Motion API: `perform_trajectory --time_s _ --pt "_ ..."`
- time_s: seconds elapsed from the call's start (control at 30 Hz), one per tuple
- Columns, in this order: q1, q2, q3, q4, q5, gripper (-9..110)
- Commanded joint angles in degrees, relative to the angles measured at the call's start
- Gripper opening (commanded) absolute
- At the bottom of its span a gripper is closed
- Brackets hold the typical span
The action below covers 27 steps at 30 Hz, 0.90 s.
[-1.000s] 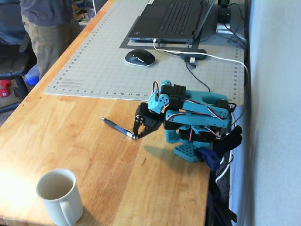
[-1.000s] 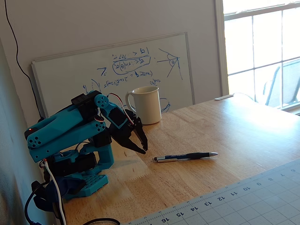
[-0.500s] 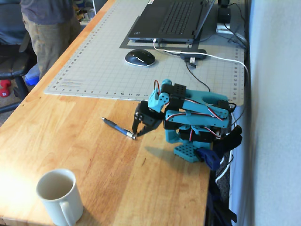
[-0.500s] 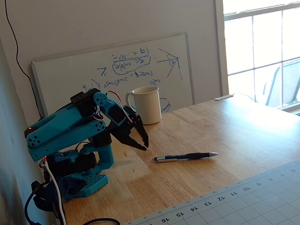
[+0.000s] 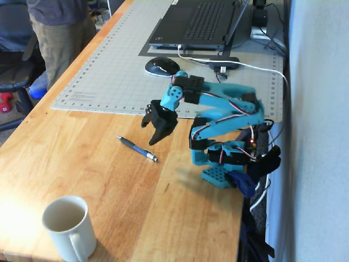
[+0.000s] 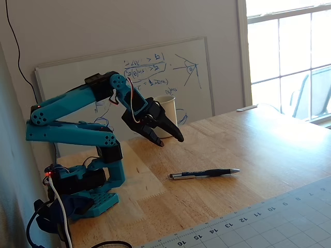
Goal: Grasp a pen and put it in a mug.
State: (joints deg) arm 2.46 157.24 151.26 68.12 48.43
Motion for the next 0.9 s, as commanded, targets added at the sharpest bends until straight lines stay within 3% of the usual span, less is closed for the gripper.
perform_trajectory --time_s 0.0,0.2,0.4,0.63,0.87 --pt "0.97 -7.56 -8.0 -1.32 14.15 34" --pt "1.76 -19.34 -13.54 -2.55 30.76 37" --pt "1.76 -31.82 -17.67 -13.27 41.57 36" --pt "3.16 -43.42 -17.84 -31.55 46.23 36" --pt "9.58 -51.15 -17.4 -40.08 46.23 36"
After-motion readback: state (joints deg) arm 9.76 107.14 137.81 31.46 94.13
